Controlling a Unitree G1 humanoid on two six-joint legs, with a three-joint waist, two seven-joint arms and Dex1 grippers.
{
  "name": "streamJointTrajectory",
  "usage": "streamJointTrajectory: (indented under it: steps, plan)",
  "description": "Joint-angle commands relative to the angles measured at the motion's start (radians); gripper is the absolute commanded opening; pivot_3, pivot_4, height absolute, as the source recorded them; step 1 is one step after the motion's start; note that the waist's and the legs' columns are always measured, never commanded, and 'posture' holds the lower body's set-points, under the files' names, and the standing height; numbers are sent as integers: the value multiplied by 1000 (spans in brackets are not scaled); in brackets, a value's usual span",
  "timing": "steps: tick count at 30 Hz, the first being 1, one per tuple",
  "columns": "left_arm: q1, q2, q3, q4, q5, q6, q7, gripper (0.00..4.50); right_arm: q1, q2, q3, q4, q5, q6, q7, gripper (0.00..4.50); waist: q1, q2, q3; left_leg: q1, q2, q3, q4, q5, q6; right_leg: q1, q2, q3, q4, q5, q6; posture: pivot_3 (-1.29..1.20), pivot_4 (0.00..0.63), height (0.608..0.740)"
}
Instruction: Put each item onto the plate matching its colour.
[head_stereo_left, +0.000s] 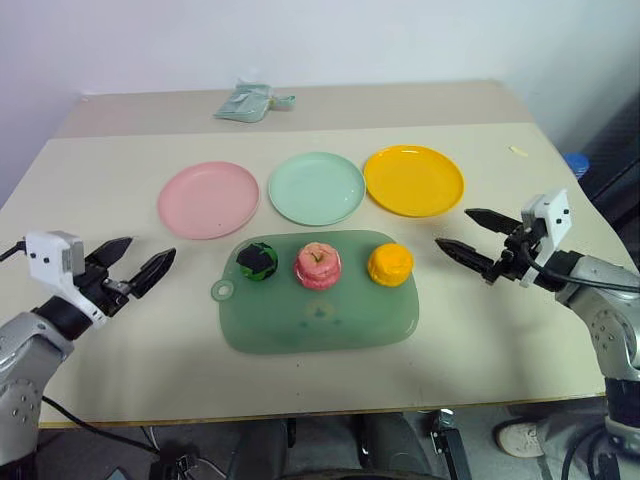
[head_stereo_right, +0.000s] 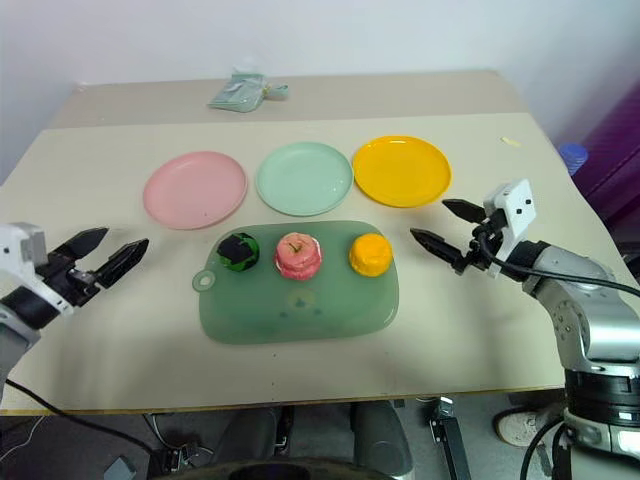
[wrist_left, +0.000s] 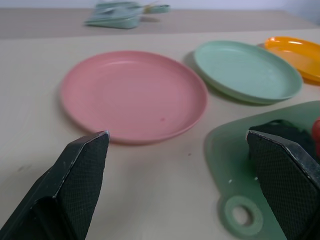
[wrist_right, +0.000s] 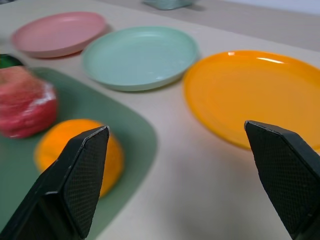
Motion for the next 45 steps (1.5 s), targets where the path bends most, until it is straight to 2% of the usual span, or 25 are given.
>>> streamJointTrajectory:
  steps: [1, 6, 10, 14, 22, 23, 24, 27, 31, 38, 40, 43, 45]
  plan:
    - [-65, 55, -91, -29, -16, 18, -82, 4500, 2, -25, -15, -144, 81, 46, 16, 4404, 0, 0, 0, 0, 0, 0, 0, 0, 0, 0, 0, 0, 0, 0, 0, 0, 150, 740]
    - [-139, 98, -179, 30, 41, -5, -140, 4500, 7, -4, 22, -239, 110, 75, -5, 4404, -3, 0, 0, 0, 0, 0, 0, 0, 0, 0, 1, 0, 0, 0, 0, 0, 150, 740]
    - [-164, 136, -297, 50, 144, -52, -199, 4500, 13, 22, 61, -263, 117, 77, -22, 4404, -2, 0, 0, 0, 0, 0, 0, 0, 0, 0, 1, 0, 0, 0, 0, 0, 150, 740]
    - [-241, 128, -427, 118, 246, -97, -230, 4500, 25, 25, 96, -279, 122, 75, -14, 4404, 3, 0, 0, 0, 0, -1, 1, 0, 0, 0, 1, 0, 0, 0, 0, 0, 150, 740]
    - [-334, 66, -551, 248, 357, -152, -252, 4500, 72, -1, 128, -349, 135, 86, -1, 4404, 0, 0, 0, 0, 0, -1, 1, 0, 0, 0, 1, 0, 1, 0, 0, 0, 150, 740]
    - [-344, 58, -553, 264, 364, -159, -252, 3977, 78, 3, 129, -356, 135, 85, -6, 4500, 0, 0, 0, -1, 0, -1, 1, 0, 0, 0, 2, 0, 1, 0, 0, 0, 150, 740]
    - [-355, 51, -551, 277, 367, -163, -250, 3719, 82, 7, 128, -361, 137, 85, -12, 4500, 0, 0, 0, 0, 0, -1, 1, 0, 0, 0, 2, 0, 1, 0, 0, 0, 150, 740]
    - [-388, 28, -527, 299, 351, -161, -252, 2291, 91, 13, 121, -371, 142, 83, -24, 4500, 0, 0, 0, -1, 0, -1, 2, 0, 0, 0, 2, 0, 1, 0, 0, 0, 150, 740]
    - [-508, -51, -480, 366, 299, -152, -227, 2291, 97, 20, 111, -376, 148, 76, -35, 4500, 5, -1, 0, -1, 0, -2, 3, 0, 0, 0, 1, -1, 1, 0, 0, 0, 150, 740]
    - [-828, -223, -587, 717, 490, -260, -87, 2291, 69, 34, 145, -349, 128, 54, -45, 4500, 6, -2, 0, -1, -5, -2, 5, 0, 0, 1, 1, -2, 2, 0, 1, 0, 150, 740]
    - [-915, -273, -621, 873, 551, -300, -63, 2291, 55, 43, 155, -348, 125, 49, -56, 4500, 3, -2, 0, -1, -5, -2, 5, 0, 1, 1, 1, -1, 2, 0, 1, 0, 150, 740]
    - [-993, -324, -617, 1018, 572, -344, -56, 3177, 58, 47, 152, -359, 122, 45, -72, 4500, -3, -2, 1, -1, -5, -2, 4, 0, 1, 1, 2, -2, 2, 0, 1, 0, 150, 740]
    - [-1020, -338, -591, 1059, 561, -363, -57, 4179, 69, 47, 144, -371, 124, 46, -84, 4500, -5, -3, 1, -1, -5, -2, 4, 0, 1, 0, 2, -1, 2, 0, 1, 0, 150, 740]
